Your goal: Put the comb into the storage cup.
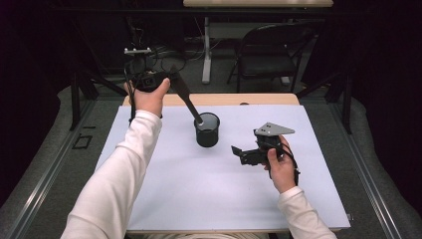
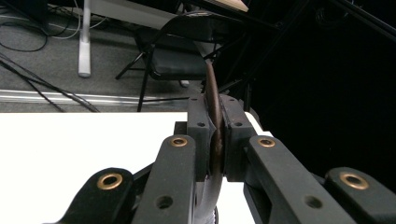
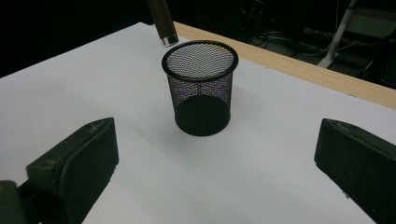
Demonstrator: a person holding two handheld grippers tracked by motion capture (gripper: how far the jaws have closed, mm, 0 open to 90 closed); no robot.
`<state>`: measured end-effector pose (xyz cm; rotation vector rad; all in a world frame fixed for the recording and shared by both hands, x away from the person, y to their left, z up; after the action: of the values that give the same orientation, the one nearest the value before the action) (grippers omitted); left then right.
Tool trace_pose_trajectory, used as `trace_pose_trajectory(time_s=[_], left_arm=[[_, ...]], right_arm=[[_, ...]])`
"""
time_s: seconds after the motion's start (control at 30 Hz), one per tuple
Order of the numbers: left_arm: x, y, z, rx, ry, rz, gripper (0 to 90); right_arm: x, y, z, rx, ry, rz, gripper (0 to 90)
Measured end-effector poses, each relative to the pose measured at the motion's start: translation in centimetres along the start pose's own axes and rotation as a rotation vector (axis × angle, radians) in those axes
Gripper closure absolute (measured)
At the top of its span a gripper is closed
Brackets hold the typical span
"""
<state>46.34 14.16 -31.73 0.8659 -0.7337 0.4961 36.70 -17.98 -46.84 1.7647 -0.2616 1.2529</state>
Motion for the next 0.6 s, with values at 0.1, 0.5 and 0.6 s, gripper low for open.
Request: trace_pose_trajectory(time_s=[0.1, 0.5, 0.6], left_arm=[[0.0, -0.4, 0.0, 0.009, 0.01, 0.003, 84.7], [0.2, -1.6, -0.5, 0.042, 0.056, 0.016, 84.6], [0.2, -1.9, -0.6, 0.049, 0.067, 0.016, 84.6]], right_arm=[[0.0, 0.0, 0.0, -0.001, 0.002, 0.005, 0.0], [0.0, 0.2, 0.1, -0.002, -0.006, 0.006, 0.0], [0.0, 0.2, 0.1, 0.001, -0.007, 0.008, 0.0]])
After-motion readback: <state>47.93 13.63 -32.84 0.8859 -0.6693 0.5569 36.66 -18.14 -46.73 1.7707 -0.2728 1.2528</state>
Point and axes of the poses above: each handheld gripper's, and its own axes: y roughly backward along the jaws, x roughly out of its top, z roughly to its right, the point moved 1 cm from there along -y, roughly forward along the jaws, and after that the axes turned 8 degrees about -z, right-handed, at the moved point
